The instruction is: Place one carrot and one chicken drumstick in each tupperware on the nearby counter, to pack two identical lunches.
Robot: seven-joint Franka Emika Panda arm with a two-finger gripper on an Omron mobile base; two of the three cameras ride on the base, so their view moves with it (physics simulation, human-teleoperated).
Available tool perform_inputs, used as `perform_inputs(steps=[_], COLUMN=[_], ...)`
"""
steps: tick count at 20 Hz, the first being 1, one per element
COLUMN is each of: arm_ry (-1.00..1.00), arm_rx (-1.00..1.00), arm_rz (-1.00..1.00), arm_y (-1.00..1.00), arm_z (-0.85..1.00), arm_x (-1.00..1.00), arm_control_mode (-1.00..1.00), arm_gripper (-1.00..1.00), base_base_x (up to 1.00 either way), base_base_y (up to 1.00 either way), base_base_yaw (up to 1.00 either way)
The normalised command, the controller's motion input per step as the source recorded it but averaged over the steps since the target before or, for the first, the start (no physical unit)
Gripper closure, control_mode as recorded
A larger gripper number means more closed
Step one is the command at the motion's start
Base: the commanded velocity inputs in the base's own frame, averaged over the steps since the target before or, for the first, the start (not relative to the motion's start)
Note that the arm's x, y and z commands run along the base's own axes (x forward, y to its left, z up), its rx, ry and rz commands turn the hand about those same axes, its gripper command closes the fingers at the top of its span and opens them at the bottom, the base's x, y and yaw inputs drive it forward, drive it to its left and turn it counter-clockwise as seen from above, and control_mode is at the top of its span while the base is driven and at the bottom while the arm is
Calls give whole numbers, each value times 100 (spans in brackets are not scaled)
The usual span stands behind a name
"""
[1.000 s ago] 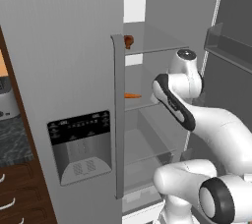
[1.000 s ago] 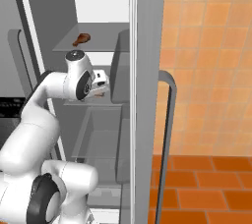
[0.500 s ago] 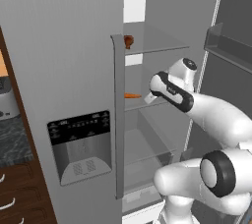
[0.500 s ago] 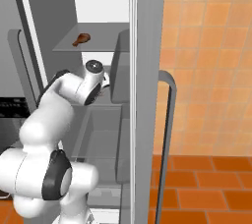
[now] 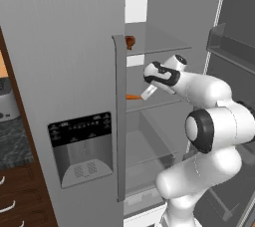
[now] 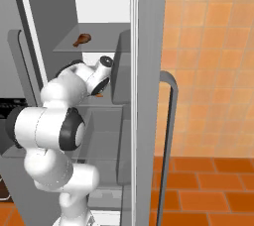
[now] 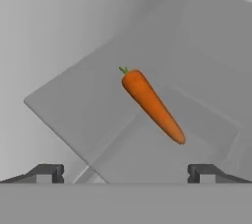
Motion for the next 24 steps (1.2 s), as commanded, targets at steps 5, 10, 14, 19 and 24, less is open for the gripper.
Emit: perform_inputs(steps=[5, 10, 14, 19, 24], arm_ry=[5, 0, 4, 11, -19], arm_rx=[0, 0, 0, -1, -6], arm_rz=[5, 5, 9, 12, 13], arm_y=[21, 23, 38, 44, 14], arm_z=[-46, -5, -1, -9, -4], arm_x=[51, 63, 55, -12, -34], arm_control_mode=[-100, -100, -100, -100, -100], arm_gripper=[-100, -100, -100, -100, -100], base_base_x=[0, 0, 0, 0, 0], base_base_y=[0, 0, 0, 0, 0], base_base_yaw=[0, 0, 0, 0, 0])
